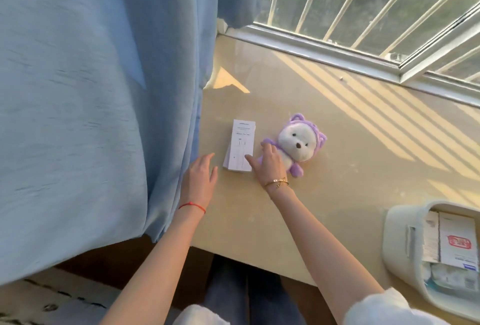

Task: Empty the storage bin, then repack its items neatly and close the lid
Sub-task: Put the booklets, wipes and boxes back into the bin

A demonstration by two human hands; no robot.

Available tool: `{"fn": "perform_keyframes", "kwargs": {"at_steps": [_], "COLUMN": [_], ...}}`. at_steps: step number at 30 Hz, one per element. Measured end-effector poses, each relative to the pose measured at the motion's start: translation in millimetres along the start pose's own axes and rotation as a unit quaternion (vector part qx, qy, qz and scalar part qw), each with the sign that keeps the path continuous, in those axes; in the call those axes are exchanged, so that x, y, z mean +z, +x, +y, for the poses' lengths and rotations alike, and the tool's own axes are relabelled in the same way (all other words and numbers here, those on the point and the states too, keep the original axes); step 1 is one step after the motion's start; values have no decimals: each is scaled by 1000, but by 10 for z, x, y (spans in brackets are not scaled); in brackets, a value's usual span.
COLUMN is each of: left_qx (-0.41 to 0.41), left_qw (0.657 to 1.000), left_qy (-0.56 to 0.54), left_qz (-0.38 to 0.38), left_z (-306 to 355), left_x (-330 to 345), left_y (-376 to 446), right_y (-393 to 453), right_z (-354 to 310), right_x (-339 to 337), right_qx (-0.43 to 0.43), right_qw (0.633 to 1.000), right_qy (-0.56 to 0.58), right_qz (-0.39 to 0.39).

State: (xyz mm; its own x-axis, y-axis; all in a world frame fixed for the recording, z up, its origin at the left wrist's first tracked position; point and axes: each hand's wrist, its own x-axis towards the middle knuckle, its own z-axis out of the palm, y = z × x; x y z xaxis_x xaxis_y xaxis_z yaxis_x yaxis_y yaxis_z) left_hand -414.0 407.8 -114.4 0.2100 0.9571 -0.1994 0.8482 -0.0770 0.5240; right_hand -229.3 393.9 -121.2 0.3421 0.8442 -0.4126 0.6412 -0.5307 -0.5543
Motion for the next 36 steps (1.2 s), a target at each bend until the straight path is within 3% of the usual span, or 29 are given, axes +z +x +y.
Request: {"fn": "perform_keyframes", "kwargs": {"at_steps": [10, 20, 24, 30, 36], "left_qx": [-36, -74, -91, -174, -147], "left_qw": [998, 990, 989, 976, 976], "left_qy": [-33, 4, 15, -99, -142], "left_qz": [-43, -117, -116, -88, -72], "left_z": [-361, -247, -142, 24, 322], "left_x": [720, 1043, 1081, 972, 598], "left_y": [674, 833, 778, 543, 132], "right_y": [675, 390, 184, -198, -680], "right_z": [132, 345, 510, 699, 817], "right_x": [669, 403, 272, 40, -272], "right_qx": [58, 24, 45, 83, 117], "right_qw": [997, 983, 980, 972, 958], "right_qy": [15, 146, 151, 178, 209], "right_qz": [-51, 109, 123, 131, 157]}}
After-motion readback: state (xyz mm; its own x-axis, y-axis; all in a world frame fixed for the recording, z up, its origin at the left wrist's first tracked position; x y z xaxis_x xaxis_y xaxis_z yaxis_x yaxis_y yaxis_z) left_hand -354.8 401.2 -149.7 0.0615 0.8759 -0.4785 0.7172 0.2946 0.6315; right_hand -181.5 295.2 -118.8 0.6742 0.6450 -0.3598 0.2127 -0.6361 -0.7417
